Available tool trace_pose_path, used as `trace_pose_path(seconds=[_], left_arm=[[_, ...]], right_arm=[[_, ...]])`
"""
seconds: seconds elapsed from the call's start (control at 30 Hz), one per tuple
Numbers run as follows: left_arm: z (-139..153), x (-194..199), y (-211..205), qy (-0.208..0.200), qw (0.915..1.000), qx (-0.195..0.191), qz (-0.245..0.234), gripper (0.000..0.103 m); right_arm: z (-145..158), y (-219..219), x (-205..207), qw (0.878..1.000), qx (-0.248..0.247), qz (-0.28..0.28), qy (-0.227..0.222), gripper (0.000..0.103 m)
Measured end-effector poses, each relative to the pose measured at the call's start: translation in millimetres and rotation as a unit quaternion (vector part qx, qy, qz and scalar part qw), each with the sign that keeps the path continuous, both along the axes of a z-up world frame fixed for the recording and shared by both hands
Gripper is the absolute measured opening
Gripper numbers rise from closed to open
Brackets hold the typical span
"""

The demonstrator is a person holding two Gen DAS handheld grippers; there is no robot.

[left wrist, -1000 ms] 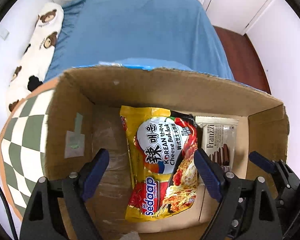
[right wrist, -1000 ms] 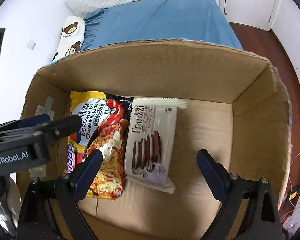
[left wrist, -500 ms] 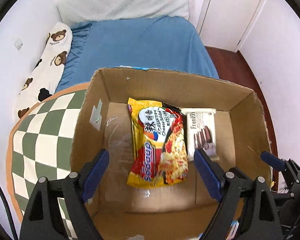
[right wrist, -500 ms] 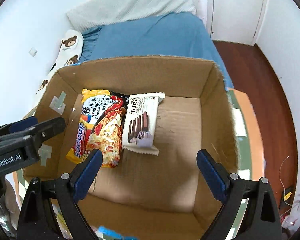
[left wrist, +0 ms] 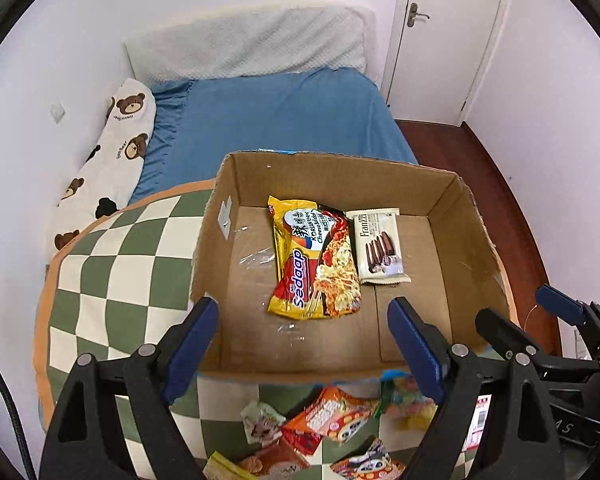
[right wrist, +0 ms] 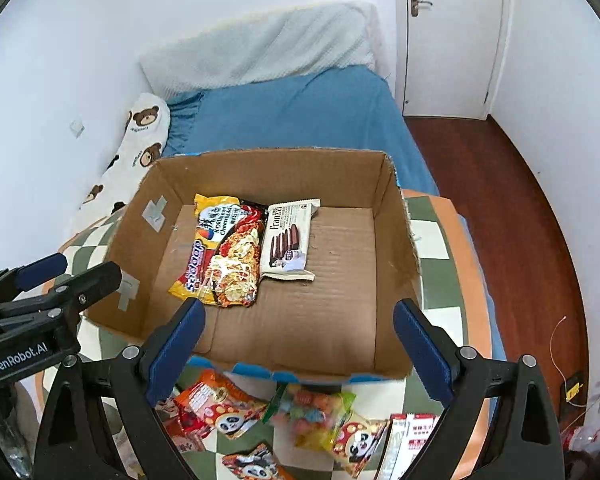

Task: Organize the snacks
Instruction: 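Grasp the yellow-and-white bread bag with the left gripper while the right grasps the panda snack bag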

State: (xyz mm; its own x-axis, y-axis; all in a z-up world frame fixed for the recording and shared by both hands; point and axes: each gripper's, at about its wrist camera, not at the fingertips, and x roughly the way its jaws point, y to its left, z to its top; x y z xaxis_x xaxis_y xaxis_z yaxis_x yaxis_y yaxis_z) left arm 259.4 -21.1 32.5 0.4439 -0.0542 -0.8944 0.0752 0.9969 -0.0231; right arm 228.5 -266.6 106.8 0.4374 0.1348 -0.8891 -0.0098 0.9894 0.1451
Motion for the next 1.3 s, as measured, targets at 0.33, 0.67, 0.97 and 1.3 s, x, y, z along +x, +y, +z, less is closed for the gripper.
trace_pose_path(seconds=[0.33, 0.67, 0.97, 1.3], left_arm=[[12.0, -41.7, 4.2, -0.001, 1.0000, 0.003, 0.002, 0.087], [-74.3, -120.0, 47.1, 0.082, 0.9894, 0.117, -0.026, 0.087], [-188.0, -174.9, 69.0, 0.231, 0.9452, 0.198, -0.120, 0.087], [-215.2, -145.6, 130.8, 0.248, 0.9608, 0.117, 0.040, 0.083]], right_arm=[[11.7, -6.8, -48.7, 0.999, 0.046, -0.008, 0.019, 0.097], [-100.7, 25.3, -112.7, 0.982, 0.075, 0.050, 0.169, 0.097], [-181.4, 65.2, -143.2, 0.961, 0.018, 0.129, 0.246, 0.097], [-215.8, 70.8, -153.1, 0.956, -0.029, 0.108, 0.272, 0.072]])
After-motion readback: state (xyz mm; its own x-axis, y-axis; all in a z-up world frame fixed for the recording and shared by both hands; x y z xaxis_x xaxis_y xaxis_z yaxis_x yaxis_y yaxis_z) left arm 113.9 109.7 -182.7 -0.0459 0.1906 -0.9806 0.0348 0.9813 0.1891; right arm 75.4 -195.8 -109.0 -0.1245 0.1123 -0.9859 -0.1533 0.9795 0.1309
